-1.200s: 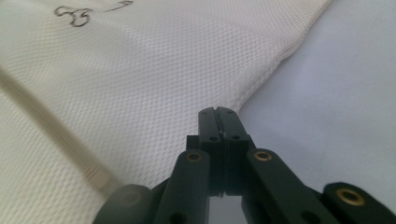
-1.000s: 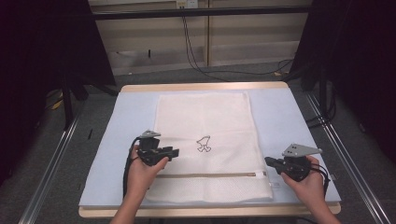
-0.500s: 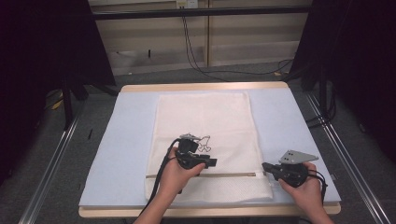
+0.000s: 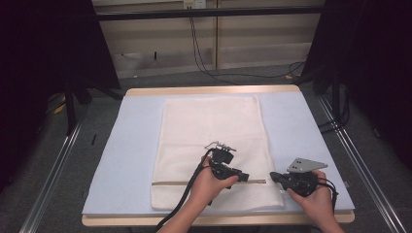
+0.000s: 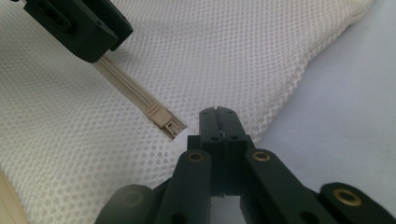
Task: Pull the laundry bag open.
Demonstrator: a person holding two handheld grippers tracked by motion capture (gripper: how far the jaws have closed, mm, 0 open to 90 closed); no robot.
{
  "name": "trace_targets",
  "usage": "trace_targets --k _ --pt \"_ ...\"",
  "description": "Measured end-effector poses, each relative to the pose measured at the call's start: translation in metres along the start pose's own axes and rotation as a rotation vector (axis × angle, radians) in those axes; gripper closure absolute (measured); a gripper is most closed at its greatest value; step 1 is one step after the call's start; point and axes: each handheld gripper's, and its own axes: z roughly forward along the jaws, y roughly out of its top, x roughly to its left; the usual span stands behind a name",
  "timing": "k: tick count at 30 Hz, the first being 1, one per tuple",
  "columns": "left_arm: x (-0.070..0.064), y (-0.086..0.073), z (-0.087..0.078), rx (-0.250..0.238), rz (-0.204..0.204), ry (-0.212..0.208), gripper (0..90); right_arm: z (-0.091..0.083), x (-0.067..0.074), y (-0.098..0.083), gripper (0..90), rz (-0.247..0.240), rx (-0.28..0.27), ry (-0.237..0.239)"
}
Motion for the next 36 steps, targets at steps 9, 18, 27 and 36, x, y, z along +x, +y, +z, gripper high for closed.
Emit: trace_targets --k 9,18,27,36 --pt "-0.010 0.009 0.031 0.033 -0.114 -0.058 66.6 0.004 0.002 -0.004 90.0 -0.008 0.022 0.006" --pt "-0.010 0.012 0.041 0.052 -0.145 -0.066 73.0 0.004 0.001 -0.006 90.0 0.009 0.016 0.014" --pt "-0.011 0.014 0.044 0.104 -0.155 -0.095 87.0 0.005 0.000 -0.007 90.0 0.011 0.014 0.013" --pt "0.005 0.003 0.014 0.083 -0.193 -0.084 87.4 0.005 -0.001 -0.008 90.0 -0.001 0.019 0.021"
